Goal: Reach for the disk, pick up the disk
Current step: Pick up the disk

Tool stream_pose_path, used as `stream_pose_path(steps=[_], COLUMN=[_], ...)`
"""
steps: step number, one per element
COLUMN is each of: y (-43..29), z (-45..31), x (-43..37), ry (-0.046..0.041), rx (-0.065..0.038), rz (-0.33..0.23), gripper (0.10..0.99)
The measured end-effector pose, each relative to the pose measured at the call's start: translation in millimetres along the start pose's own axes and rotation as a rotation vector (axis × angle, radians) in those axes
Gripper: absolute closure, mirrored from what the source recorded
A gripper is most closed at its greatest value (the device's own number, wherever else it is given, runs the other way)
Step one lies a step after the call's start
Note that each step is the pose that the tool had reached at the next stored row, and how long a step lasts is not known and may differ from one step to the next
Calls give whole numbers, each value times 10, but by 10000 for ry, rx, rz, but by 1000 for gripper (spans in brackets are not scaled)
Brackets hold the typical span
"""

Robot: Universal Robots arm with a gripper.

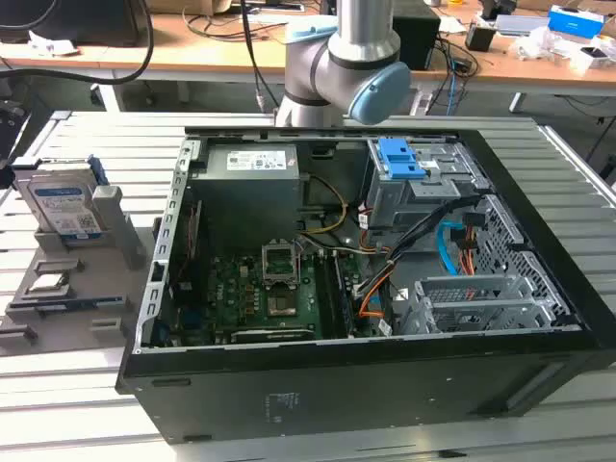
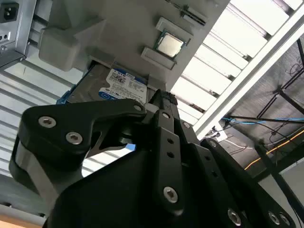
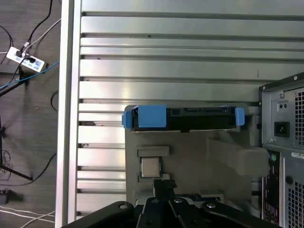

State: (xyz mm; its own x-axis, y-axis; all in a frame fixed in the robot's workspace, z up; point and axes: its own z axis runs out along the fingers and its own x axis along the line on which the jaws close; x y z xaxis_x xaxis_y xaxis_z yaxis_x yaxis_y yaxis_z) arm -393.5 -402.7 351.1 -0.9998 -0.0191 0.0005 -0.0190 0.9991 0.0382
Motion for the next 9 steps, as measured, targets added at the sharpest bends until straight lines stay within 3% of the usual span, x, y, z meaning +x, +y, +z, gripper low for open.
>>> stream_pose_path(steps=[6, 7, 9], y=[0, 1, 1], z=[0, 0, 0], x=[13, 14, 13], ry=[1, 11, 50], rx=[0, 1, 1], rz=[-31, -264, -1314], gripper=[980, 980, 980])
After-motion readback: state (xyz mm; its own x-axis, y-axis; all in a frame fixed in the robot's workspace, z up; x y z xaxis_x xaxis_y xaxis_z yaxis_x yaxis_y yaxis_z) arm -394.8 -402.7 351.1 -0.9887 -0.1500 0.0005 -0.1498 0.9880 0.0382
